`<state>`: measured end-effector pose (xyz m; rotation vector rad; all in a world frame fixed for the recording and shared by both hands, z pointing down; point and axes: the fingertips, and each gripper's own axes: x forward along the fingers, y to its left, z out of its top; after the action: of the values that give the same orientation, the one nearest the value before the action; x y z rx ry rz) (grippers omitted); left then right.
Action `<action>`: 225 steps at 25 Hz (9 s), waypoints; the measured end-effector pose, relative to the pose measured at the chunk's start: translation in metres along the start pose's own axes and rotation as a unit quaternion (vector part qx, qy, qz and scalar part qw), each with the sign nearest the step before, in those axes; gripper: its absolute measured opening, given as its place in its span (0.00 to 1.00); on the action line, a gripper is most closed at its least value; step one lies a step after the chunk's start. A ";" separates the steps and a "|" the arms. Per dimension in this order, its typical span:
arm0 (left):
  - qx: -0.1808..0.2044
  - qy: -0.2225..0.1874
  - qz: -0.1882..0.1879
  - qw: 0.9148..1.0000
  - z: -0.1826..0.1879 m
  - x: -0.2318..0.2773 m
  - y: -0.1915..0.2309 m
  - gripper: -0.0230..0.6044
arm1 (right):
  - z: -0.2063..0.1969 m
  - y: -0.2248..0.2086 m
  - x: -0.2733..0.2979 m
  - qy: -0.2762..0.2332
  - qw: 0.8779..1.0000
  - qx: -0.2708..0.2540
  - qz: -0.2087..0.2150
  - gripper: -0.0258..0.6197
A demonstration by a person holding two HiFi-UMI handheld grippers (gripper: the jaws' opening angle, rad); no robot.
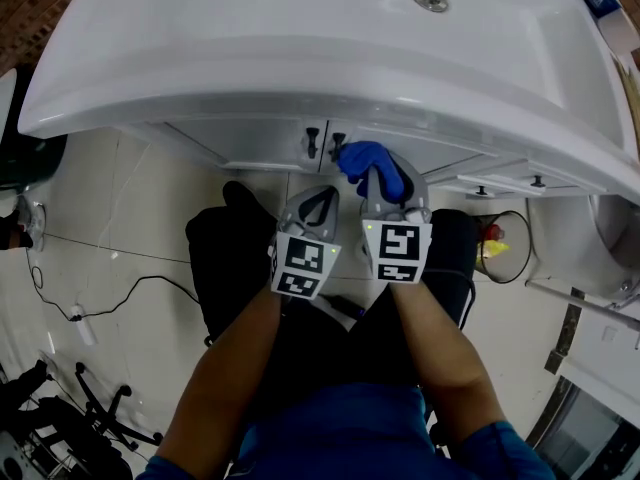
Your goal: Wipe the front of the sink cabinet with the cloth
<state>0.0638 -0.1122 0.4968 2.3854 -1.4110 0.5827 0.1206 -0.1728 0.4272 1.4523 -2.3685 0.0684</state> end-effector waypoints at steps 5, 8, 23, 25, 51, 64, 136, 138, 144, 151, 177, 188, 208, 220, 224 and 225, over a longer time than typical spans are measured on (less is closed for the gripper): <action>-0.007 0.009 0.009 1.000 -0.001 0.003 0.007 0.05 | -0.027 0.008 0.012 0.034 0.999 0.013 0.014 0.13; -0.011 0.016 0.013 1.000 -0.005 0.006 0.011 0.05 | -0.044 0.011 0.019 0.059 0.998 0.023 0.019 0.13; -0.028 0.029 0.022 0.999 -0.011 0.012 0.021 0.05 | -0.158 0.016 0.051 0.256 0.964 0.064 0.023 0.13; -0.029 0.029 0.022 0.999 -0.011 0.011 0.022 0.05 | -0.169 0.018 0.053 0.272 0.960 0.069 0.023 0.13; -0.003 -0.074 -0.027 0.997 0.045 -0.008 -0.043 0.05 | -0.033 -0.018 -0.062 0.048 0.997 0.056 -0.006 0.13; 0.017 -0.083 -0.007 0.996 0.055 0.001 -0.055 0.05 | 0.063 -0.077 -0.080 -0.065 0.997 0.006 -0.047 0.13; 0.037 -0.046 -0.057 0.997 0.054 0.020 -0.083 0.05 | -0.047 -0.064 -0.070 0.047 0.996 0.071 -0.020 0.13; 0.045 -0.068 -0.058 0.995 0.072 0.014 -0.090 0.05 | -0.026 -0.075 -0.083 0.016 0.997 0.061 -0.034 0.13; 0.069 -0.126 -0.055 0.988 0.126 -0.001 -0.107 0.05 | 0.026 -0.111 -0.106 -0.045 0.995 0.052 -0.068 0.13; 0.082 -0.133 -0.046 0.987 0.143 -0.003 -0.104 0.05 | 0.048 -0.117 -0.088 -0.061 0.996 0.034 -0.063 0.13; 0.028 0.004 -0.033 0.999 0.026 0.070 -0.060 0.05 | -0.107 -0.095 -0.021 0.147 0.988 0.040 -0.029 0.13; 0.014 0.032 -0.035 0.999 0.013 0.082 -0.059 0.05 | -0.179 -0.085 0.005 0.251 0.966 0.060 -0.020 0.13; 0.040 0.026 -0.058 0.997 0.018 0.074 -0.087 0.05 | -0.161 -0.088 -0.025 0.225 0.970 0.089 -0.009 0.13; 0.089 -0.053 -0.083 0.991 0.059 0.046 -0.139 0.05 | -0.017 -0.131 -0.111 0.003 0.996 0.059 -0.065 0.13; 0.096 -0.086 -0.081 0.988 0.082 0.037 -0.143 0.05 | 0.012 -0.154 -0.120 -0.036 0.994 0.059 -0.090 0.13; 0.099 -0.093 -0.082 0.987 0.088 0.035 -0.146 0.05 | 0.018 -0.158 -0.121 -0.042 0.993 0.059 -0.094 0.13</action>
<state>0.2236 -0.1103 0.4292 2.7450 -1.2625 0.4890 0.3020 -0.1482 0.3484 1.7613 -2.3137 0.1037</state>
